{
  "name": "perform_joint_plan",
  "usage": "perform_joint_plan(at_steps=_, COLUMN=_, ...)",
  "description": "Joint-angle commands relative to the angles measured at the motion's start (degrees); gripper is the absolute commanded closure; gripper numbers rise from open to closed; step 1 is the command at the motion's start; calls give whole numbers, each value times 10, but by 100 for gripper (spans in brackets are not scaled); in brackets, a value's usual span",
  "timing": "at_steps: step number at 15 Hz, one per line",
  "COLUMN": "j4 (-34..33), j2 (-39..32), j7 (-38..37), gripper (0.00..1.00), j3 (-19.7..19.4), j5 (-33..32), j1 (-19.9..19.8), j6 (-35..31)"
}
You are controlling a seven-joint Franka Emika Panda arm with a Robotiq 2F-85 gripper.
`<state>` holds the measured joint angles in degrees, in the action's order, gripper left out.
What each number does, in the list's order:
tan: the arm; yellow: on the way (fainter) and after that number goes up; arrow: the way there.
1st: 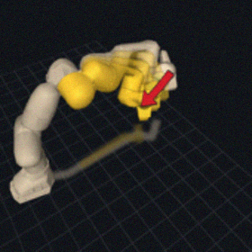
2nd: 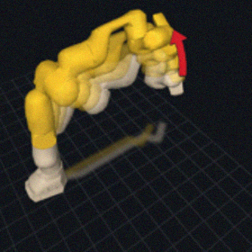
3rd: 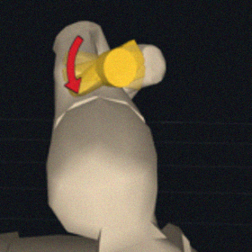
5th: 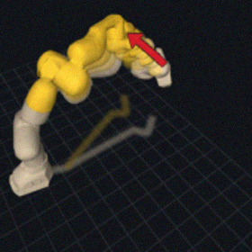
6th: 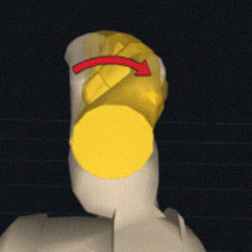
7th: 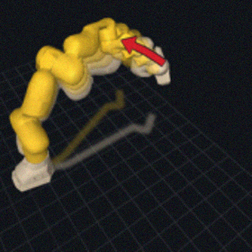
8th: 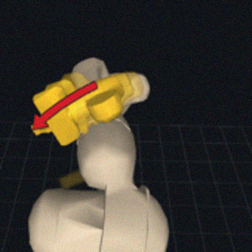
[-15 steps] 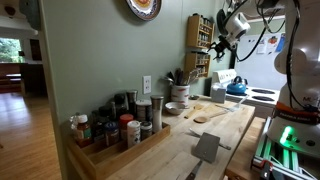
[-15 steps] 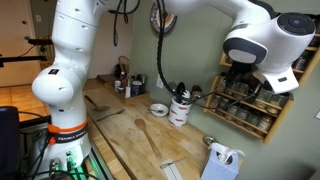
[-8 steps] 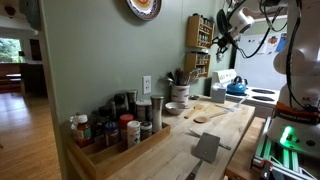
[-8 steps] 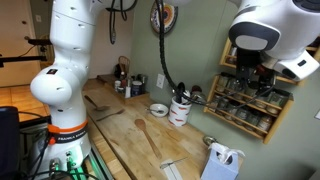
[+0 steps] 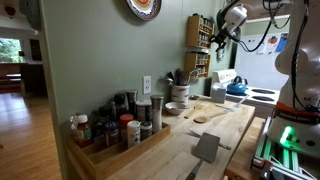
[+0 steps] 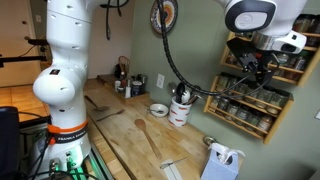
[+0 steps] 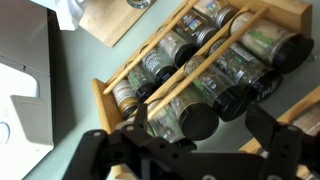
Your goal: Remove the third jar from the top stand on the right
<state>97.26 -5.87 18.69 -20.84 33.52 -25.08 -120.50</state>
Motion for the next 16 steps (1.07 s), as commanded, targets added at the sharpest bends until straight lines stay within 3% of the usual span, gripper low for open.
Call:
perform_joint_plan(at_steps=1, j4=22, j2=18, j7=83, gripper=0, j3=13, j5=-30, j1=8, j6=7)
perform_joint_plan(at_steps=2, j4=0, j2=0, j7=37, gripper=0, j3=10, j5=-17, j1=4, j6=3)
perform_joint_plan(at_steps=6, j4=1, j2=1, j7=72, gripper=0, j3=15, j5=-18, j1=7, j6=3)
perform_joint_plan(at_steps=7, j4=-9, j2=-11, j7=51, gripper=0, j3=13, j5=-64, j1=10, j6=31)
perform_joint_plan(at_steps=11, j4=-4, j2=-16, j7=83, gripper=0, j3=16, j5=-175, j1=17, j6=16)
perform_joint_plan(at_steps=16, j4=-8, j2=-23, j7=139, gripper=0, j3=28, j5=-194, j1=16, j6=-19)
